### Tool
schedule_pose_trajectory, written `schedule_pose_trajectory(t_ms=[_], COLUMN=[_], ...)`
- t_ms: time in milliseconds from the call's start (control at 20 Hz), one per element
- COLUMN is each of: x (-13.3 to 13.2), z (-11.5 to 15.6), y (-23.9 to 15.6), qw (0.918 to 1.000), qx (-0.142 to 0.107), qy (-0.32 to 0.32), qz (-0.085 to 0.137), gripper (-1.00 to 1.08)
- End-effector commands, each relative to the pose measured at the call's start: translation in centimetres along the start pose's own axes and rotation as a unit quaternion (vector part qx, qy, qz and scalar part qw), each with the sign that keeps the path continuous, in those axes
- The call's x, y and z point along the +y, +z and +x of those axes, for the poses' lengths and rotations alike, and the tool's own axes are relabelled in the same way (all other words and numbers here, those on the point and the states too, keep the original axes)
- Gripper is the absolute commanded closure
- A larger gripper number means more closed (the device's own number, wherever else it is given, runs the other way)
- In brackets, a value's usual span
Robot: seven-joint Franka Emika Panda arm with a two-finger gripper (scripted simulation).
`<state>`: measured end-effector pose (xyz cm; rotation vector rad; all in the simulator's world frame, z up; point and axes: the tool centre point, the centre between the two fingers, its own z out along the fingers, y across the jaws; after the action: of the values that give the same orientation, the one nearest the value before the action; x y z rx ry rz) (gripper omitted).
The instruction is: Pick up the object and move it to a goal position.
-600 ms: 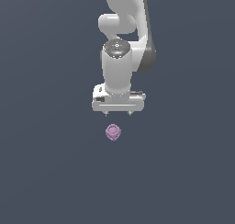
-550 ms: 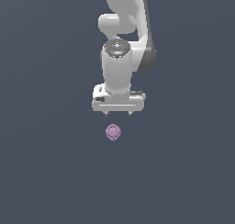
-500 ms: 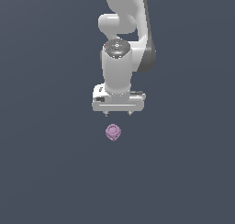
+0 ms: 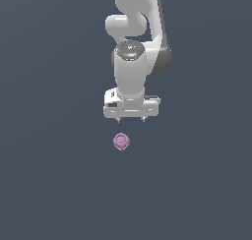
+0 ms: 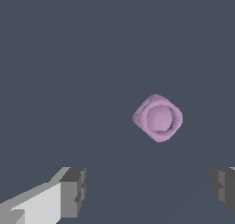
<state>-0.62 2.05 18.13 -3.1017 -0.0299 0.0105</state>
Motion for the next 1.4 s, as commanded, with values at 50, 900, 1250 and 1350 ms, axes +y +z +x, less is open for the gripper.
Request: schedule_pose_trajectory(t_ms=[50,900,1250,1350], x=[0.0,1.6,2.9,3.3], z=[0.0,1.1,1.9,2.1], y=[0.0,3.2,5.8,6.5], qw=[1.0,0.9915,0.9729,0.9666], qx=[-0.001,0.001,0.004,0.005], qy=[0.0,0.13,0.231,0.256], qz=[0.0,-0.003,-0.008,-0.01], gripper=[-0.92,-0.92,-0.92,-0.92])
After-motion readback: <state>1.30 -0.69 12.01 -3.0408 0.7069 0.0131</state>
